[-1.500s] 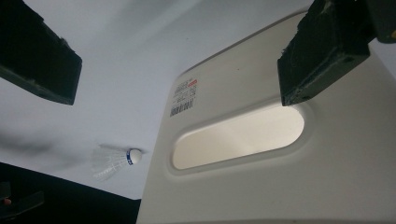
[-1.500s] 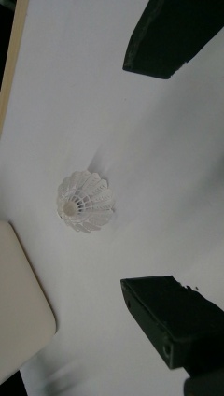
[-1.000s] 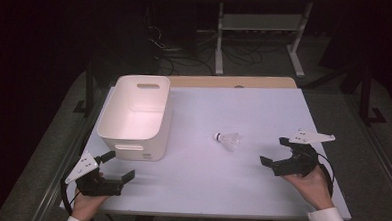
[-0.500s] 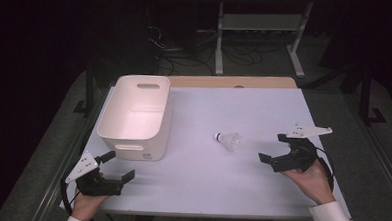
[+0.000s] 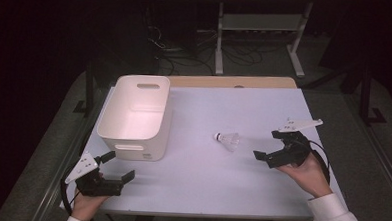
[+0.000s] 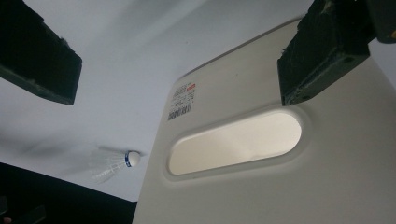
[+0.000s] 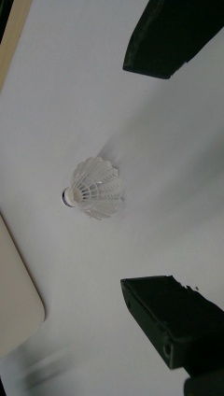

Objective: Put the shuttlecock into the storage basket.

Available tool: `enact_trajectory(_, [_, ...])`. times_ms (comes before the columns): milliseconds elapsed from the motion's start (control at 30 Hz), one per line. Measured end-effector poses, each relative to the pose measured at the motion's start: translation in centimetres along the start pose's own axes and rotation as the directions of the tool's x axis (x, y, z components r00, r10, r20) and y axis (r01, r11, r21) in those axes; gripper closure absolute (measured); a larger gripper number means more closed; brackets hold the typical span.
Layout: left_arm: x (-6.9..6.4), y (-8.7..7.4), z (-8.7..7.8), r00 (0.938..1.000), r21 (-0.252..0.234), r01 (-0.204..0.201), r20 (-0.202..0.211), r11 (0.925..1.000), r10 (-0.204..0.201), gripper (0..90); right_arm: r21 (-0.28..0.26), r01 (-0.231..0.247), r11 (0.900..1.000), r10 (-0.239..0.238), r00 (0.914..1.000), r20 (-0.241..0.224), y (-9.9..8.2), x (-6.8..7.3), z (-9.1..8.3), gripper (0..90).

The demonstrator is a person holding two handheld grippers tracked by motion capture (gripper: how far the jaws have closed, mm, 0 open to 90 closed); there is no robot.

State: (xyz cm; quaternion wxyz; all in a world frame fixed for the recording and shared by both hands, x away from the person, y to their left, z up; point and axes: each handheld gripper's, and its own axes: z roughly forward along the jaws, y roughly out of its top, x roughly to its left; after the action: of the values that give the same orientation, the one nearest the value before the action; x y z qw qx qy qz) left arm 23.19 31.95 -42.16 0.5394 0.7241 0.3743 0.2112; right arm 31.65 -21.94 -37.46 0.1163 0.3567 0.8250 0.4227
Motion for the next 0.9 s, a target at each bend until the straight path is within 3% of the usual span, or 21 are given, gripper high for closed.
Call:
enact_trajectory(333, [0.0,0.0,0.0,1.0,-0.01,0.005,0.002,0.9999,-0.004,0.0,0.039,0.034,0.9986,-0.033,0.9992,-0.021,1.6,0.5,0.8,0.0])
enact_trajectory(900, [-0.1,0.0,-0.1,1.0,-0.007,-0.001,0.007,1.0,0.001,0.0,0.079,0.045,0.9958,-0.042,0.9982,-0.042,3.1,0.9,2.1,0.0])
